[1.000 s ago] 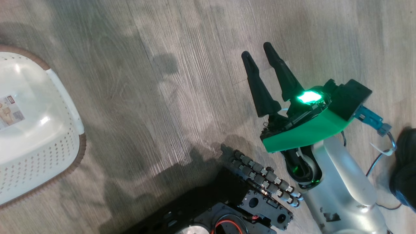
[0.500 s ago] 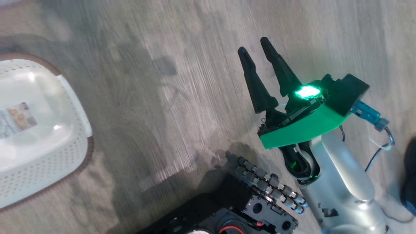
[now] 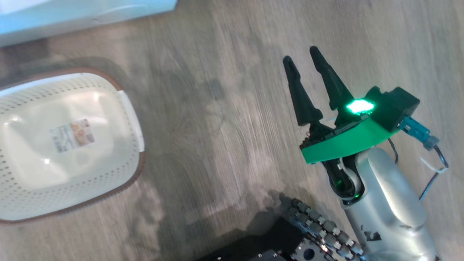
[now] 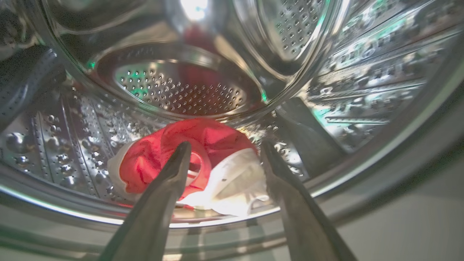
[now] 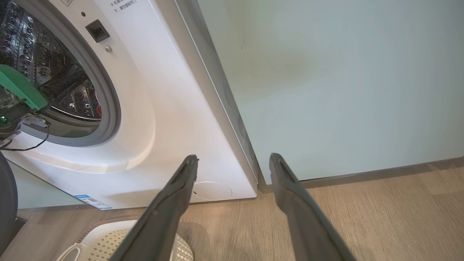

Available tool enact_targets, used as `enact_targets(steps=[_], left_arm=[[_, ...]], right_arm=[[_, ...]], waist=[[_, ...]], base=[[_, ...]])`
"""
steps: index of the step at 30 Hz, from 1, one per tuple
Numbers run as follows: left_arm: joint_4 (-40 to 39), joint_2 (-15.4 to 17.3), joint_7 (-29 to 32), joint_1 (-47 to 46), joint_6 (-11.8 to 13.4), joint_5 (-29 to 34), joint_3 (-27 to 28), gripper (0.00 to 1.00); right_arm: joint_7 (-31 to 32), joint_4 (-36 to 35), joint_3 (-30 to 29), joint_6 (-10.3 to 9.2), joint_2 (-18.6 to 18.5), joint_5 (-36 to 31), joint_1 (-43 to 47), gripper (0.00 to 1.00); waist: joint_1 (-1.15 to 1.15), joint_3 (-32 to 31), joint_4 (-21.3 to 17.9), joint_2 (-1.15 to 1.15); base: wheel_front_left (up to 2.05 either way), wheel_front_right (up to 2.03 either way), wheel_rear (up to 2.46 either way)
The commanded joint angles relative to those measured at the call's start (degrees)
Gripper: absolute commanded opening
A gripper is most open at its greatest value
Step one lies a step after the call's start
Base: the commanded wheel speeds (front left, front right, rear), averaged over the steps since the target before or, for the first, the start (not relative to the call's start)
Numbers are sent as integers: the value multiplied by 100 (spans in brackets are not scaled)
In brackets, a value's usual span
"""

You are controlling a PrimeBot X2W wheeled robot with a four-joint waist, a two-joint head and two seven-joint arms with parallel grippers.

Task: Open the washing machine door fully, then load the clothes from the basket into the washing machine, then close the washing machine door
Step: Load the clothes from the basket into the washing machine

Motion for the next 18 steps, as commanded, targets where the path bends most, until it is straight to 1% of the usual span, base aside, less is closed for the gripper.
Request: enact_targets(steps=[1,8,9,10,14,18], left_arm=[[-485,177,-216,281,56,-120,221,100],[-1823,111,-722,1734,126,-338,381,100],[-1981,99,-769,1948,140,-356,406,100],[-1981,99,-769,1948,140,-356,406,100],[-2536,33,-907,2773,269,-348,559,100],[-2974,-96,-959,3557,461,-214,770,100]], right_arm=[[-52,-111,-1,0,-20,-93,242,100],[-52,27,-190,0,-20,-383,330,100],[-52,49,-212,0,-20,-420,345,100],[-52,49,-212,0,-20,-420,345,100],[-1,95,-339,0,-20,-558,438,100],[103,72,-499,0,-20,-683,569,100]], waist=[[0,-327,281,0],[0,-784,593,0],[0,-864,634,0],[0,-864,634,0],[0,-1156,776,0],[0,-1438,922,0]], base=[[0,0,0],[0,0,0],[0,0,0],[0,0,0],[0,0,0],[0,0,0]])
